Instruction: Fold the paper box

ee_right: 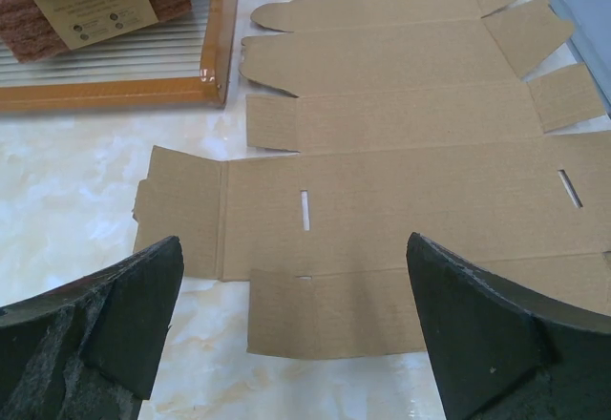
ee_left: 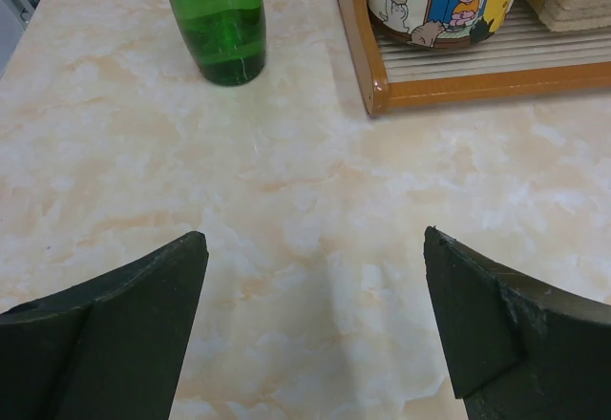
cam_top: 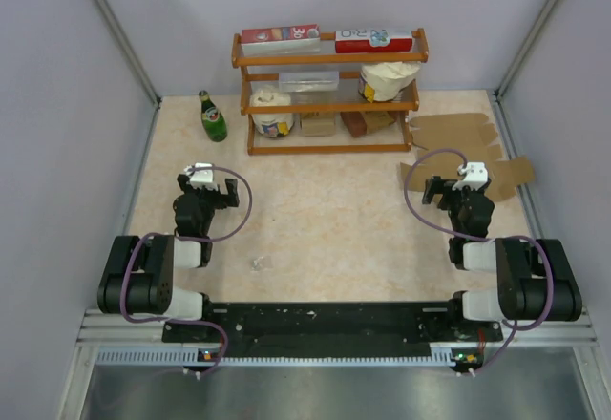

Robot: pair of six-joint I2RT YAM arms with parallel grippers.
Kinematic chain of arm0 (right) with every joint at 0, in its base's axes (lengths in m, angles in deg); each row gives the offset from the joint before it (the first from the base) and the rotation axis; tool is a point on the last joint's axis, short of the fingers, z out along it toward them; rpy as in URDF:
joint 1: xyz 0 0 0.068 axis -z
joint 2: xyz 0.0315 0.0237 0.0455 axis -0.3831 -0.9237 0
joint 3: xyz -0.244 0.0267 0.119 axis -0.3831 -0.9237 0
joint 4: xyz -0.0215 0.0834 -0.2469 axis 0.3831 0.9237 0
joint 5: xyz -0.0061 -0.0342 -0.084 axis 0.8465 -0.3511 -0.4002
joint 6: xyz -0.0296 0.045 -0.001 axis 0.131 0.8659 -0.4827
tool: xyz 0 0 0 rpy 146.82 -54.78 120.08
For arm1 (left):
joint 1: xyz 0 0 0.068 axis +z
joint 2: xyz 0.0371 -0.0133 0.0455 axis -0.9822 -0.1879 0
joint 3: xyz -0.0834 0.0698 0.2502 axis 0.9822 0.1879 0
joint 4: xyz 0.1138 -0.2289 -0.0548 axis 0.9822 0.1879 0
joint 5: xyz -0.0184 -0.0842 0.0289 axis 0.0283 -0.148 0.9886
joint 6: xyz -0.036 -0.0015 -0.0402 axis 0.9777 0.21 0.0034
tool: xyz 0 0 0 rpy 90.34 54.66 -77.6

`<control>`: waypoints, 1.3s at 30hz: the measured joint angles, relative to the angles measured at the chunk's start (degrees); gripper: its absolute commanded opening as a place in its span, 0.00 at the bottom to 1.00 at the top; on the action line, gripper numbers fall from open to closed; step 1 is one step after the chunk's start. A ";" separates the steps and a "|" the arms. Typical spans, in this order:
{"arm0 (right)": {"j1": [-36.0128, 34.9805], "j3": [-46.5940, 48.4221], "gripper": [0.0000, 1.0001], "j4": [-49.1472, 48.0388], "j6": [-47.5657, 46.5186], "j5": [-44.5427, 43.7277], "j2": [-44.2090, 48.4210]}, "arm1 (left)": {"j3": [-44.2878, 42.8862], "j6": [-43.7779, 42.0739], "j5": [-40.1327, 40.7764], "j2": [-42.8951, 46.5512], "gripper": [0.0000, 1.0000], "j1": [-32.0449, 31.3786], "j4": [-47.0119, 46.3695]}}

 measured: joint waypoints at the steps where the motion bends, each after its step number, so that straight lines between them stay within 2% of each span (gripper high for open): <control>1: 0.00 0.00 0.99 -0.02 0.00 -0.07 -0.02 | 0.00 0.00 0.00 0.00 0.99 0.00 0.00; 7: 0.00 0.00 0.99 -0.02 0.09 -0.55 0.00 | 0.00 0.00 0.00 0.00 0.99 0.00 0.00; 14: -0.02 -0.63 0.99 2.49 2.89 -8.87 4.37 | 0.00 0.00 0.00 0.00 0.99 0.00 0.00; 17: -0.04 1.36 0.99 12.46 5.79 -13.07 11.91 | 0.00 0.00 0.00 0.00 0.99 0.00 0.00; 20: -0.04 8.48 0.99 27.74 12.37 -18.34 17.77 | 0.00 0.00 0.00 0.00 0.99 0.00 0.00; 24: -0.04 19.28 0.99 46.40 20.94 -22.86 19.76 | 0.00 0.00 0.00 0.00 0.99 0.00 0.00; 27: 0.11 23.12 0.99 56.30 26.86 -23.02 19.82 | 0.00 0.00 0.02 0.00 0.99 0.00 0.00; 32: 4.33 23.19 0.97 67.98 38.77 -16.04 19.85 | 0.00 0.00 0.02 0.00 0.99 0.00 0.00; 39: 8.68 17.07 0.96 71.47 51.67 -8.35 19.82 | 0.00 0.00 0.04 0.00 0.99 0.00 0.00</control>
